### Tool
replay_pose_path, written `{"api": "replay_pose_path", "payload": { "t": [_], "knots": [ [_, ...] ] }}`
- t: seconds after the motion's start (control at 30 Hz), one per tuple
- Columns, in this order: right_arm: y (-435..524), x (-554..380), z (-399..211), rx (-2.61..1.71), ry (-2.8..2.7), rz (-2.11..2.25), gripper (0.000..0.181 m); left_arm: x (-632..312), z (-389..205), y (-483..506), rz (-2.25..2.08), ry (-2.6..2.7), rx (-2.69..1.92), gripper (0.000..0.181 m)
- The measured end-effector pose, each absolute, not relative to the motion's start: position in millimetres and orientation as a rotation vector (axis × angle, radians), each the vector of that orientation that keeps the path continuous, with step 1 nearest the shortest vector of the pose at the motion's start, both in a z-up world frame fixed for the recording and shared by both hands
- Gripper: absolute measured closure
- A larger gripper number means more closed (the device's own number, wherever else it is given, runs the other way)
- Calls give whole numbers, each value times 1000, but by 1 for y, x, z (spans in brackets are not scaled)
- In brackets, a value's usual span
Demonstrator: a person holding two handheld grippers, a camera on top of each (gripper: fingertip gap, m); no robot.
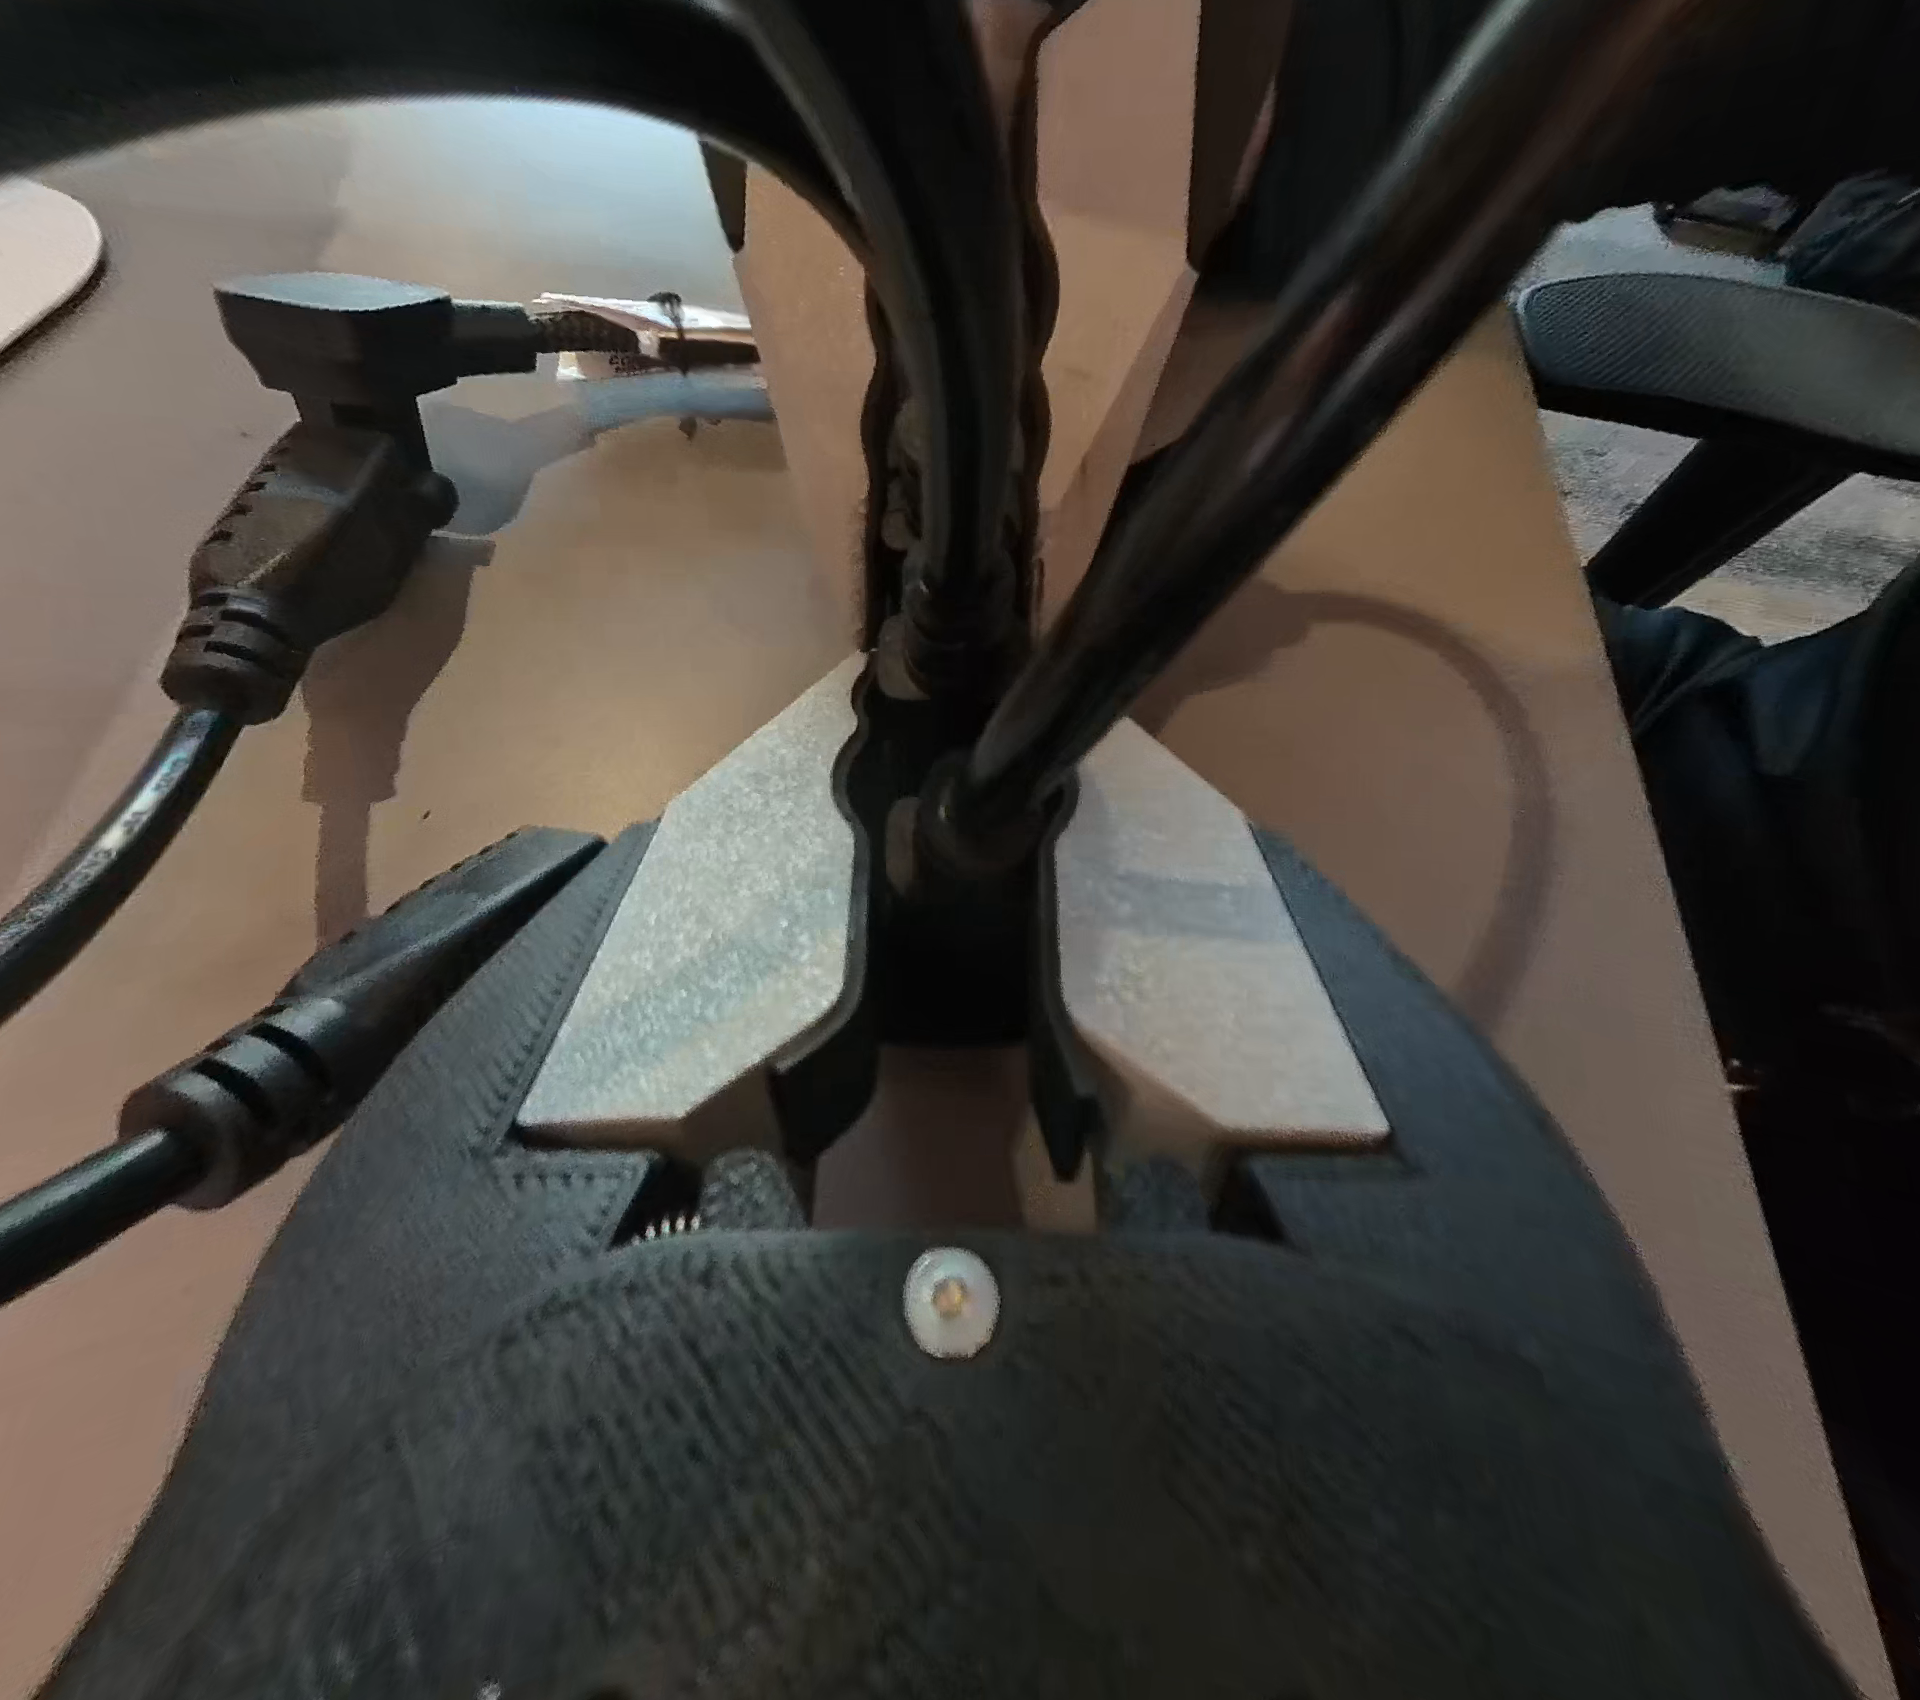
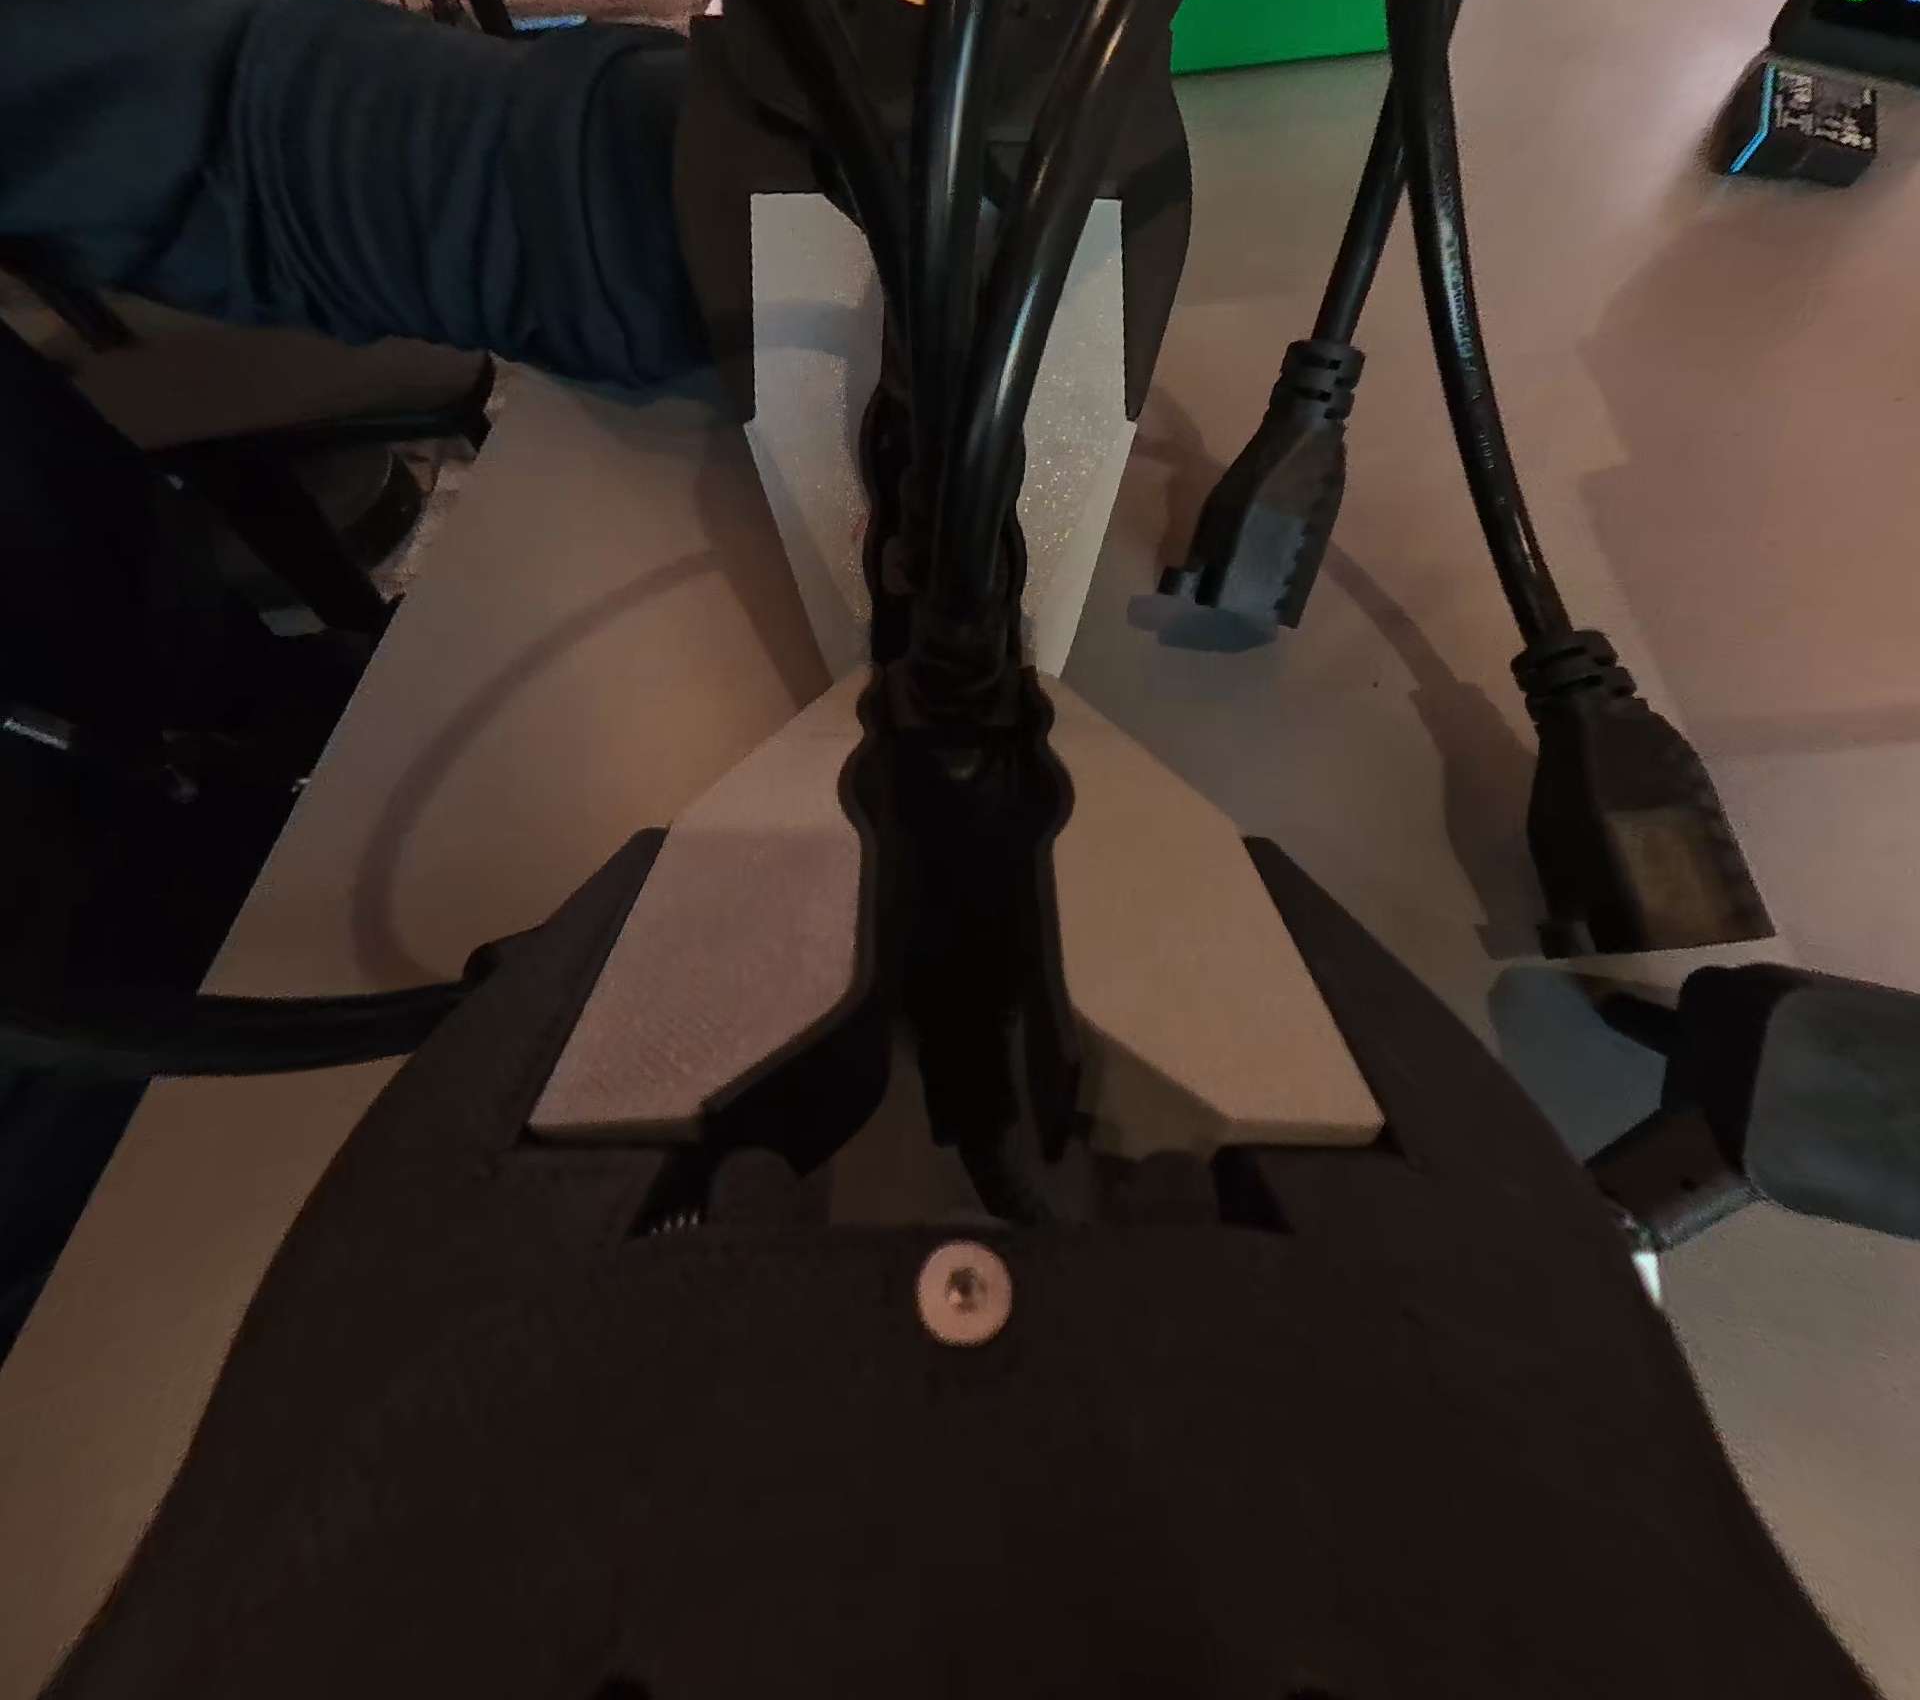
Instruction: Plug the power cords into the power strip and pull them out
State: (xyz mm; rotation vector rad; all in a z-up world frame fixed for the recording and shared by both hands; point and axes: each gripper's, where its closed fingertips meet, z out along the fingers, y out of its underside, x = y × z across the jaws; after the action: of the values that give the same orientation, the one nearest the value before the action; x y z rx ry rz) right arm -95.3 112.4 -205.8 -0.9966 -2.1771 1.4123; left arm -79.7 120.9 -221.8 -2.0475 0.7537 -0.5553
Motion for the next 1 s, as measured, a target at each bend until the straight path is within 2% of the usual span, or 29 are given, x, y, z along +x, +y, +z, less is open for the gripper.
{"api": "replay_pose_path", "payload": {
  "t": [0.73,1.0],
  "knots": [
    [119,-109,-192,-1143,-2004,1520,165,-84,-214,124,-719,592,-2044,156],
    [130,-119,-171,-1157,-1811,1677,161,-94,-191,132,-882,428,-1940,157]
  ]
}}
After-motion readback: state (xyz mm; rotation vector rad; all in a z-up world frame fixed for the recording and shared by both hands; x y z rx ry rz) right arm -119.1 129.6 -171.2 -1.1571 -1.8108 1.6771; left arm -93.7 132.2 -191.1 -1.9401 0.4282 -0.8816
